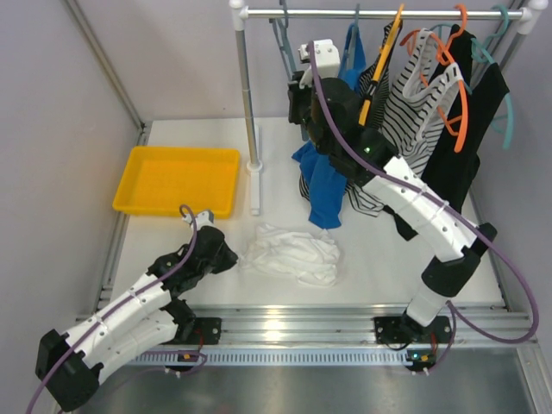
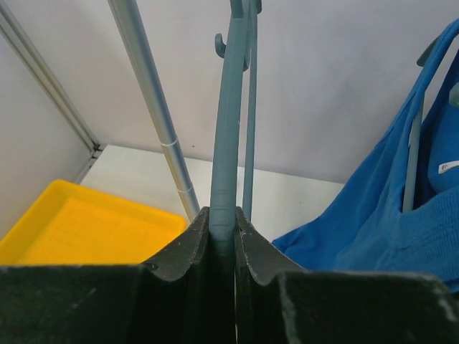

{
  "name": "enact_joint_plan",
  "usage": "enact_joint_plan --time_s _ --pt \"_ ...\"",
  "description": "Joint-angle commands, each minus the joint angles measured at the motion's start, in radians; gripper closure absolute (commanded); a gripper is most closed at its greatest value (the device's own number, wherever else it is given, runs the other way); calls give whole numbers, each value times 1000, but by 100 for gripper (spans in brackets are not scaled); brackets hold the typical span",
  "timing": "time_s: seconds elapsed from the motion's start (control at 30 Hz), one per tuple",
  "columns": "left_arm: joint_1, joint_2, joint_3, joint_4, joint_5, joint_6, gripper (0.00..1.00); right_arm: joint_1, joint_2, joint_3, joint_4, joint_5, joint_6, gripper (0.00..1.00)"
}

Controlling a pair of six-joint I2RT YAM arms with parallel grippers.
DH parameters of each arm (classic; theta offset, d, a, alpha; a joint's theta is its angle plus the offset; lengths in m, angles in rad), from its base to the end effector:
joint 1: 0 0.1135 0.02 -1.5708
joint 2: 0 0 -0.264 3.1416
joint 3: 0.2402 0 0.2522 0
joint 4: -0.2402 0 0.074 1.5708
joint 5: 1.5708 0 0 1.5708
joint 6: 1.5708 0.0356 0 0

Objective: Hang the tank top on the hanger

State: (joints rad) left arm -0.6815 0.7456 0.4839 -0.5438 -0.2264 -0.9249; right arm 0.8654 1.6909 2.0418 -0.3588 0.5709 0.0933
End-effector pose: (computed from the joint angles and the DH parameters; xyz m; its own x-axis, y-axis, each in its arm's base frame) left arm 0.1242 -0.0905 0.2088 -0.7309 -0.4091 -0.5463 -0.1504 0.8773 -0.4558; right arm 0.2513 0.2654 0.5153 -0.0321 0.0832 -0.9960 -0.2885 0.9533 0.0889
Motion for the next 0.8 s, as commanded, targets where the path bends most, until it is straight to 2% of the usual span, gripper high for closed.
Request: enact_joint_plan --time_s 0.0,0.33,0.57,0.77 --pt "0 15 32 15 -16 -2 93 -11 -100 -23 104 -25 6 100" --pt "0 57 79 15 -47 -3 99 -11 -250 -179 109 -77 32 100" --pt "-1 127 119 19 -65 -9 100 -11 -529 -501 -34 -224 180 100" --pt "0 149 143 11 -137 -23 100 -11 -845 -826 -206 -463 359 100"
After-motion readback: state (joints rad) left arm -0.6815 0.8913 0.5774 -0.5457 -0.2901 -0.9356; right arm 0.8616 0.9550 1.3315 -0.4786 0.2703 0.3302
